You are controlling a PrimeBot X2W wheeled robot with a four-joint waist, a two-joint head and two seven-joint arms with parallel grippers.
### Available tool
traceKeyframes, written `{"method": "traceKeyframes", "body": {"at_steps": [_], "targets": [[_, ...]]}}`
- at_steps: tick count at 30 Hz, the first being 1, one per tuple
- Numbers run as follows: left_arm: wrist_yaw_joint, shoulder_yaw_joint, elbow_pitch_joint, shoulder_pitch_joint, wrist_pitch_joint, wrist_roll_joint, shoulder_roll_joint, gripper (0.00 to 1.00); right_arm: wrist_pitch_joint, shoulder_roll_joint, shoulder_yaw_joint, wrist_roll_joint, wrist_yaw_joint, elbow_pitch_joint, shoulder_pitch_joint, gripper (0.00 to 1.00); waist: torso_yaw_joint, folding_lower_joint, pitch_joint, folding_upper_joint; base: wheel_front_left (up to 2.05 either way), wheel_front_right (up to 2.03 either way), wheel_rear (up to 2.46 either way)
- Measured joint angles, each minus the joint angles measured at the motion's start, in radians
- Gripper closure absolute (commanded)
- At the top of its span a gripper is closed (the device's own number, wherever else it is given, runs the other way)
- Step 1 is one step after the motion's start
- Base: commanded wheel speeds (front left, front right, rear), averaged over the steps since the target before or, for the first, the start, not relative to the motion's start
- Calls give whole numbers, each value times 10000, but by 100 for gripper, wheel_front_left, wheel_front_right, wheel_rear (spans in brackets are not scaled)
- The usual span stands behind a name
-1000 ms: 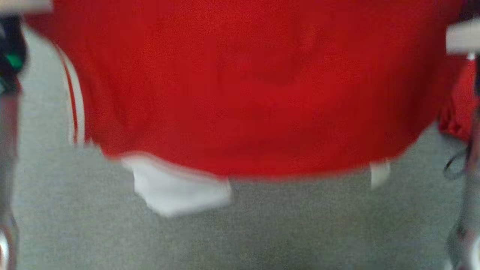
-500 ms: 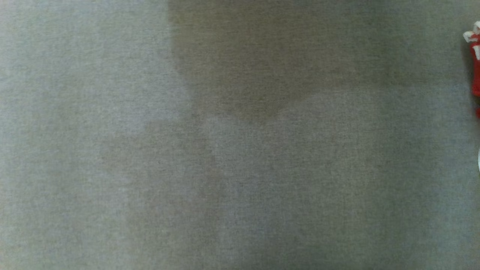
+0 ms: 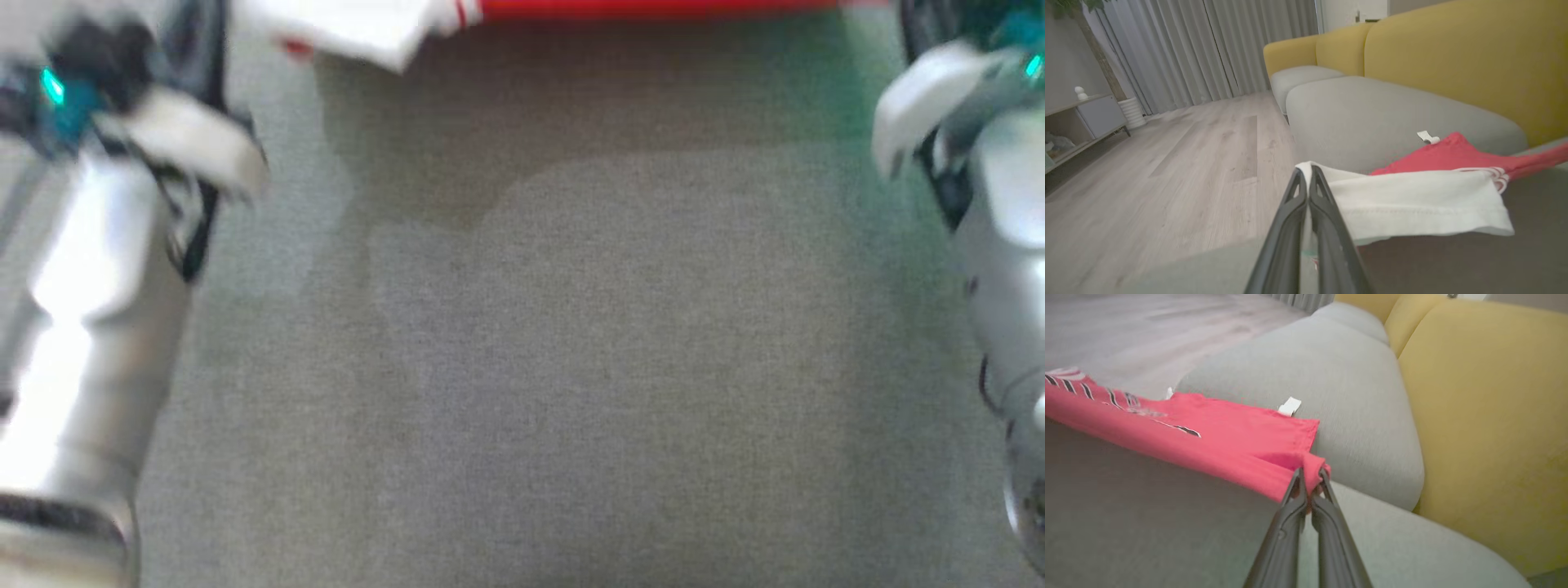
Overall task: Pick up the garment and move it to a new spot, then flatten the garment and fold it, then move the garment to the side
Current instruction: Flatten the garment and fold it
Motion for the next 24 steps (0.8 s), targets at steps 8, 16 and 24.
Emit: {"method": "traceKeyframes", "body": {"at_steps": [8,16,24], "targets": [[-79,-1718,-922,2121,341,-376,771,100,593,-10,1891,1298,0,1350,654,100,62,-1,-942,0,0,0,0],[-79,-3033,-2763,3548,1728,-1517,2004,100,1452,-63,3814,3068,0,1427,1501,100,83,-2,-1807,0,0,0,0],[-77,-3444,-5154,4999,3292,-2894,3392,100,3196,-1371,6309,6307,0,-1032,2953,100,89,0,-2664,0,0,0,0]]}}
